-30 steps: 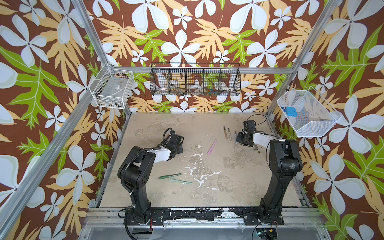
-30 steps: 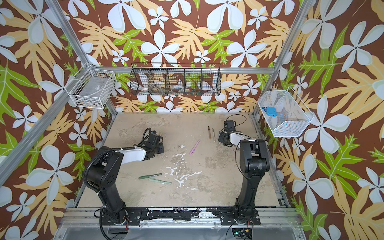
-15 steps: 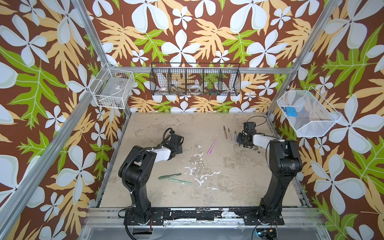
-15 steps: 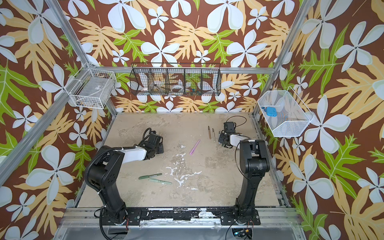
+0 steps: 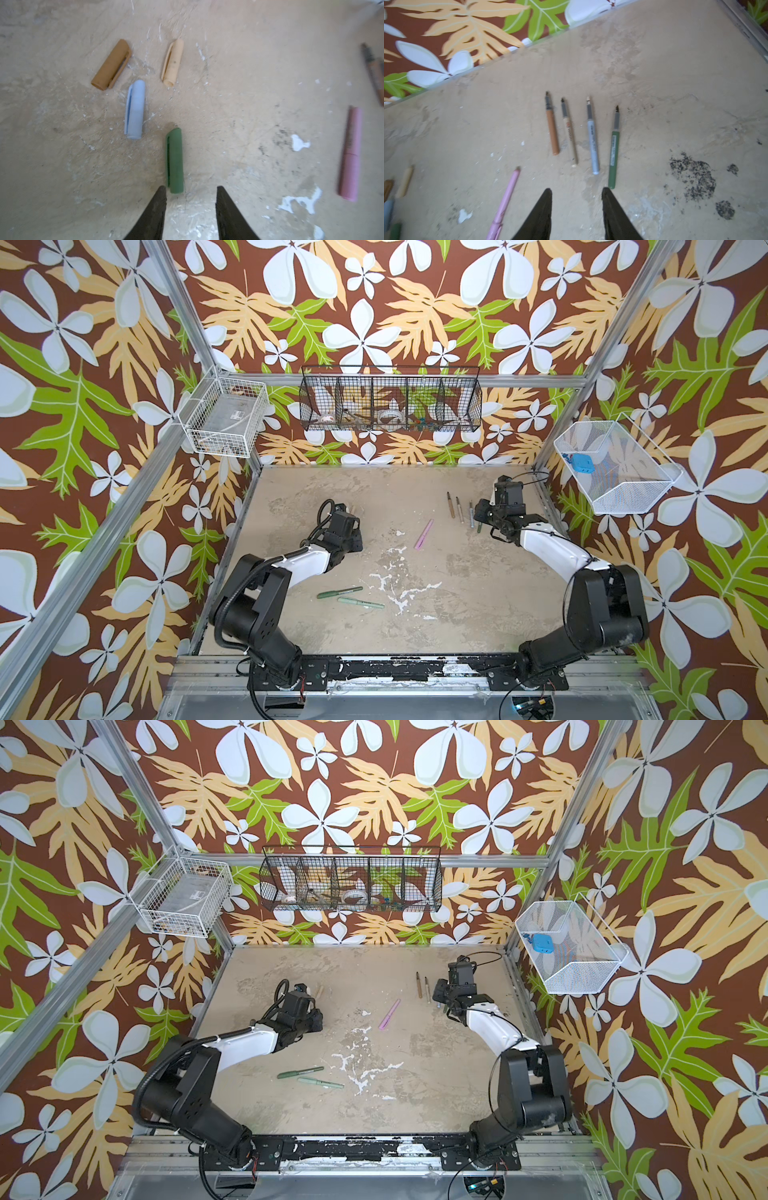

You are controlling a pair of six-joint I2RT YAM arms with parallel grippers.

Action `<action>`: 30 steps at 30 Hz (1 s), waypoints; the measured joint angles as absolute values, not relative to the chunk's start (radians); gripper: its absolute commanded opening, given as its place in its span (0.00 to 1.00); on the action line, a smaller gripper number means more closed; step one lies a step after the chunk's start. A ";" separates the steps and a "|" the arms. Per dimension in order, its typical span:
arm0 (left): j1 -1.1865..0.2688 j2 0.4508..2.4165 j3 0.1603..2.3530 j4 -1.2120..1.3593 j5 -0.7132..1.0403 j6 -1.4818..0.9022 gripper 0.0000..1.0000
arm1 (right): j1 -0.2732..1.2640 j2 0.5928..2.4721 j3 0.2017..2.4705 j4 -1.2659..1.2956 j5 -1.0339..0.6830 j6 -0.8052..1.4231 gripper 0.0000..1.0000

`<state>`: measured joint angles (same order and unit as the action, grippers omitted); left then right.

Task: Open the pen caps
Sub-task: 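Move the left gripper over the pink pen while the right gripper approaches it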

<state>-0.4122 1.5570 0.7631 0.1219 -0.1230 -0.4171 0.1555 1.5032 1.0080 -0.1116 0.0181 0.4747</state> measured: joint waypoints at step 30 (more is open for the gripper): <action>-0.770 1.700 0.921 0.352 0.015 -0.293 0.48 | 0.431 1.264 0.761 -0.102 -0.087 0.436 0.44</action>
<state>-0.7696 1.7000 0.9215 0.3515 0.0147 -0.2932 0.4313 1.2636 0.7612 -0.1017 -0.0872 0.4362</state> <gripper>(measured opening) 0.488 0.432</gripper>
